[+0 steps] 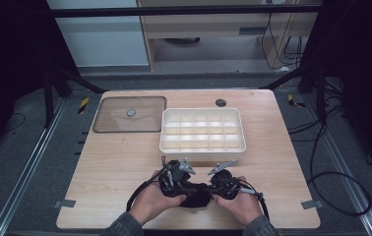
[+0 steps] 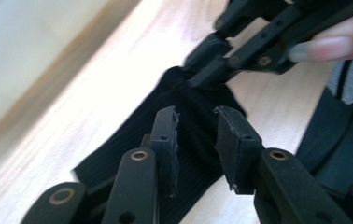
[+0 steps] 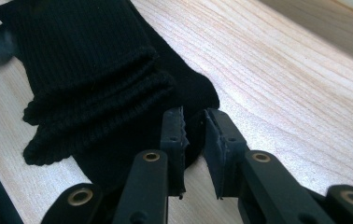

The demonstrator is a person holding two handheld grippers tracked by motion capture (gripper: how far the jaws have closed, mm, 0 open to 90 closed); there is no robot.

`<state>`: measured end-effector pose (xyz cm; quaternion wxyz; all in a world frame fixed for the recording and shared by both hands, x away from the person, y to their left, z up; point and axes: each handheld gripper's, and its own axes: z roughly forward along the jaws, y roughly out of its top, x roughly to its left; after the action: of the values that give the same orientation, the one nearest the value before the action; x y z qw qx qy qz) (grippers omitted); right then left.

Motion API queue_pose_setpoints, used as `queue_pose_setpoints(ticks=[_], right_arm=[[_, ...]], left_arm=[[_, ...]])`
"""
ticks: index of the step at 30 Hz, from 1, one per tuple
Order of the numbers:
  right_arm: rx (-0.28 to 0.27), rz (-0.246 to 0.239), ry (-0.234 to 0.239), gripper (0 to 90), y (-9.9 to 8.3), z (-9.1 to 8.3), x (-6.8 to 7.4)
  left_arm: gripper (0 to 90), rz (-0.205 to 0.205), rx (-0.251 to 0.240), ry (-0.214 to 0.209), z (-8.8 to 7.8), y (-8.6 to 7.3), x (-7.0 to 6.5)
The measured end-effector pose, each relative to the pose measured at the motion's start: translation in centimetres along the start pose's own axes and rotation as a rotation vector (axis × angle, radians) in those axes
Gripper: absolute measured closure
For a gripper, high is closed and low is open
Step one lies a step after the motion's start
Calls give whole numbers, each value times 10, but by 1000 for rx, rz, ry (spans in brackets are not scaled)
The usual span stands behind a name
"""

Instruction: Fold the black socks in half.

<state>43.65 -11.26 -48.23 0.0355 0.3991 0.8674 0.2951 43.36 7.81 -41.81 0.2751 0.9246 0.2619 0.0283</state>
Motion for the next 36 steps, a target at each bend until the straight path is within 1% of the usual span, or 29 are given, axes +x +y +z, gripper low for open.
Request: queue_pose_setpoints(ticks=[4, 9, 12, 13, 16, 18, 22, 23, 24, 26, 28, 32, 36], right_arm=[[2, -3, -2, 776, 0, 0, 0], [4, -6, -6, 776, 0, 0, 1], [4, -11, -12, 776, 0, 0, 1], [5, -4, -15, 776, 0, 0, 2], [7, -10, -22, 775, 0, 0, 3], [9, -15, -26, 773, 1, 0, 4], [15, -12, -31, 769, 1, 0, 5], [16, -12, -34, 769, 1, 0, 5], [17, -12, -35, 769, 1, 0, 5], [21, -12, -35, 769, 1, 0, 6], [20, -11, -36, 768, 1, 0, 6], [20, -8, -40, 766, 1, -1, 7], [23, -12, -38, 763, 1, 0, 6]], left_arm=[[655, -22, 0, 23, -5, -5, 8], [646, -25, 21, 40, -8, -10, 15], [636, -31, 41, 51, -10, -15, 21], [631, -34, 46, 53, -10, -17, 23], [619, -38, 82, 60, -11, -22, 28], [600, -44, 110, 71, -13, -26, 32], [534, -59, 135, 83, -16, -32, 36], [504, -63, 135, 84, -16, -34, 37], [485, -76, 134, 78, -16, -36, 38], [432, -83, 134, 76, -16, -39, 39], [409, -98, 131, 69, -15, -44, 41], [415, -116, 126, 62, -12, -54, 42], [432, -119, 130, 45, -10, -61, 42]])
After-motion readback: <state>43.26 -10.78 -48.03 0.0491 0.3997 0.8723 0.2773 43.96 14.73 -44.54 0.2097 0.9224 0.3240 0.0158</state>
